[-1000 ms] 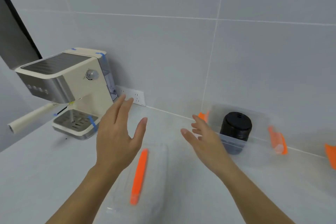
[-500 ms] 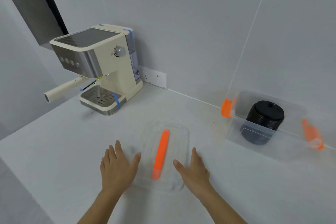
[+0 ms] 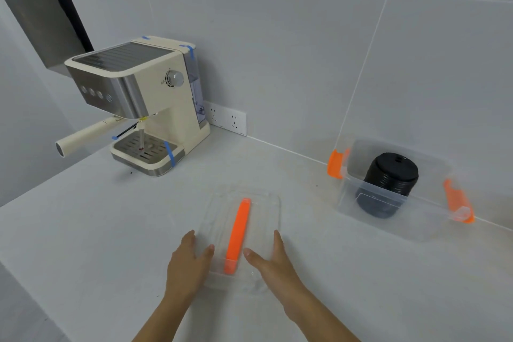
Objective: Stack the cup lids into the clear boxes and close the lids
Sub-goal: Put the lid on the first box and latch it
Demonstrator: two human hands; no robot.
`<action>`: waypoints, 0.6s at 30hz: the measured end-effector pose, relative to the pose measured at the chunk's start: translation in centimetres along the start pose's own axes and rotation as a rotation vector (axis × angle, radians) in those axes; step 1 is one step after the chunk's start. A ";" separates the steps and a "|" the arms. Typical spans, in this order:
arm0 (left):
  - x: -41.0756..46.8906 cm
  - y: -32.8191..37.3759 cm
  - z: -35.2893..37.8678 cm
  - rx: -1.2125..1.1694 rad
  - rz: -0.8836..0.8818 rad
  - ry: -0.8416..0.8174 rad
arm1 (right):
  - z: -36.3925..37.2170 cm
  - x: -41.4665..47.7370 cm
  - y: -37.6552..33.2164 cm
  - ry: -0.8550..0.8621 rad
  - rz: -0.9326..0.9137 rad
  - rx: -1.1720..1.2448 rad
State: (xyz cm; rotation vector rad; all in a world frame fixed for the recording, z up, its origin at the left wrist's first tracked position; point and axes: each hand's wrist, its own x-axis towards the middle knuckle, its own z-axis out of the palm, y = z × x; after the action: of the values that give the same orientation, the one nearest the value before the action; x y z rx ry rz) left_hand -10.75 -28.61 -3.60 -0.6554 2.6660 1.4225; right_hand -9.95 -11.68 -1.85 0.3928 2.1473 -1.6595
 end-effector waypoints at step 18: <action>0.8 9.0 -4.8 -0.974 0.225 -0.035 | -6.5 -1.1 -5.3 0.252 -0.269 0.233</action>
State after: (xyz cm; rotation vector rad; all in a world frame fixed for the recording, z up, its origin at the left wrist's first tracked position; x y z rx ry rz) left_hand -14.28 -28.33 5.96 -0.3279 1.9121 2.7521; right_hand -12.23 -6.72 4.63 0.4135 2.2716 -2.1233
